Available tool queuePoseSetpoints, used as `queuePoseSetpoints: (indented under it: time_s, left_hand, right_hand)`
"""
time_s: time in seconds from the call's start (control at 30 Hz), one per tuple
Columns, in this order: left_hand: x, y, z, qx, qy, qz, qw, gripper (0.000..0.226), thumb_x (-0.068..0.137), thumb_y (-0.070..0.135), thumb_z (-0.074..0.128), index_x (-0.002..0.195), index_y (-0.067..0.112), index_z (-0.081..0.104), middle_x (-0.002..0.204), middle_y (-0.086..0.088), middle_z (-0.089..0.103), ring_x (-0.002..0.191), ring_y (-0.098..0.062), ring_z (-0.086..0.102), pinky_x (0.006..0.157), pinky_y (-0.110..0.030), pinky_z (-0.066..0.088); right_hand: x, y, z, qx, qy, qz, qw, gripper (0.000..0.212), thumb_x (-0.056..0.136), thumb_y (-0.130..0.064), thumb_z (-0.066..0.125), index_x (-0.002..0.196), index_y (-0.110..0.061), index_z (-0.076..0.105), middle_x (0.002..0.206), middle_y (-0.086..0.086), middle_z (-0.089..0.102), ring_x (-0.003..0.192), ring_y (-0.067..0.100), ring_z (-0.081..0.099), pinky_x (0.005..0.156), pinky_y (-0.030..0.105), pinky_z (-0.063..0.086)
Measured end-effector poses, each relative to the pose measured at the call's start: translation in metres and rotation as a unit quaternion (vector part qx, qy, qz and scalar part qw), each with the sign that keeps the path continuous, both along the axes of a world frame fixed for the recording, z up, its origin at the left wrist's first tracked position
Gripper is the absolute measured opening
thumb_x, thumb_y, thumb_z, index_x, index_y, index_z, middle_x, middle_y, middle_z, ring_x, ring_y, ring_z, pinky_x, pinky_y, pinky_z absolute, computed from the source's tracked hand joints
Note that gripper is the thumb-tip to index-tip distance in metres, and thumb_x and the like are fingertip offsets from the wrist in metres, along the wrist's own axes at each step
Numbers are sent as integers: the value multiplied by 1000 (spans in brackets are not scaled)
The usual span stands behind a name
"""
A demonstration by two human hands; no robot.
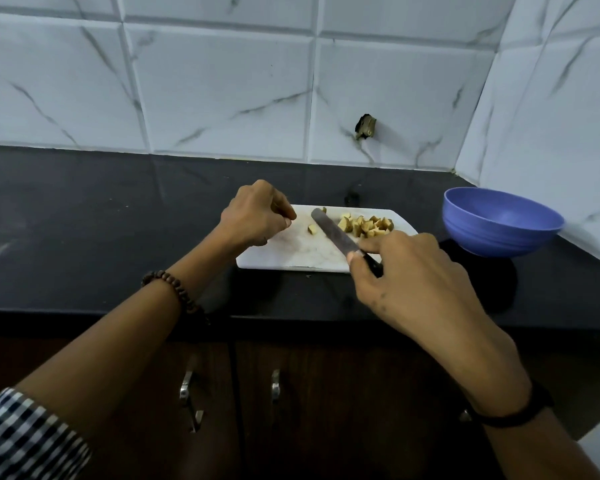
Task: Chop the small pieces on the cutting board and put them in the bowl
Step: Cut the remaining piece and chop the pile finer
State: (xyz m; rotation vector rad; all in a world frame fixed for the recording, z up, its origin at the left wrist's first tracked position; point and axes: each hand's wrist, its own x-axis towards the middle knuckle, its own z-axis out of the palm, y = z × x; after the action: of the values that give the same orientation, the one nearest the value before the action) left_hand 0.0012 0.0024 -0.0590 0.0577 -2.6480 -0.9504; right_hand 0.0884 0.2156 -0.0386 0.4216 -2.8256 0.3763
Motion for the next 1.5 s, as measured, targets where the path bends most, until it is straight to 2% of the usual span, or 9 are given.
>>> queuePoseSetpoints:
  time_s: [0.17, 0.37, 0.53, 0.63, 0.73, 0.87, 1.13, 1.3, 1.5]
  left_hand:
    - [4, -13, 1, -16, 0, 18, 1000, 17, 85, 10, 69, 82, 25, 77, 56, 13, 65, 64, -12, 67, 76, -38, 59]
    - [6, -21, -1, 2, 8, 64, 998, 16, 83, 16, 70, 85, 31, 76, 79, 11, 70, 91, -15, 66, 86, -46, 56]
    - [4, -14, 0, 9, 6, 49, 999, 14, 85, 16, 68, 81, 28, 75, 55, 13, 65, 76, -15, 70, 82, -41, 58]
    - [2, -2, 6, 21, 7, 28, 999, 11, 85, 15, 69, 83, 23, 75, 63, 11, 65, 60, -23, 69, 65, -33, 56]
    - [-2, 12, 10, 28, -6, 5, 1000, 10, 86, 13, 67, 90, 16, 75, 75, 1, 67, 41, -21, 48, 46, -28, 45]
    - [-7, 24, 7, -6, -24, -18, 1000, 13, 91, 15, 65, 99, 16, 75, 86, 2, 66, 59, -10, 50, 50, -27, 45]
    - [-14, 25, 3, -2, -29, -32, 999, 24, 91, 1, 61, 109, 12, 74, 108, -6, 71, 97, -18, 64, 73, -29, 55]
    - [-12, 22, 5, 2, -21, -13, 1000, 28, 92, 3, 58, 112, 15, 72, 103, 2, 74, 75, -10, 58, 42, -20, 37]
    - [-9, 7, 3, 6, -29, 9, 1000, 25, 91, 2, 59, 108, 13, 73, 106, 1, 70, 56, -18, 54, 40, -24, 41]
  right_hand:
    - [-7, -15, -11, 5, -55, 27, 998, 36, 99, -47, 46, 124, -27, 61, 84, -3, 43, 64, 7, 44, 51, 25, 34]
    - [-20, 15, -14, -104, -139, 19, 985, 30, 97, -49, 50, 114, -30, 65, 76, 0, 70, 54, 11, 60, 57, 33, 57]
    - [-26, 39, -9, -228, -194, 35, 953, 22, 95, -45, 59, 96, -23, 64, 61, 4, 71, 37, 13, 51, 38, 23, 39]
    - [-29, 41, -8, -242, -175, 26, 954, 25, 95, -42, 59, 90, -19, 66, 60, 6, 70, 38, 15, 53, 36, 20, 36]
    - [-28, 41, -9, -245, -182, 25, 952, 28, 96, -42, 59, 87, -16, 68, 58, 5, 67, 38, 13, 53, 35, 20, 37]
    - [-22, 50, -9, -231, -238, 28, 943, 34, 96, -44, 58, 88, -14, 71, 56, 1, 61, 36, 8, 48, 36, 20, 37]
    - [-17, 69, 4, -223, -231, 43, 946, 36, 95, -45, 58, 84, -14, 72, 51, 0, 56, 35, 10, 41, 35, 20, 34]
    - [-20, 45, 0, -192, -170, 32, 966, 33, 96, -47, 55, 84, -20, 70, 58, 2, 68, 40, 10, 55, 42, 24, 47]
    - [-20, 23, -13, -84, -97, 6, 992, 30, 95, -49, 54, 90, -22, 66, 79, 0, 67, 70, 14, 65, 70, 39, 58]
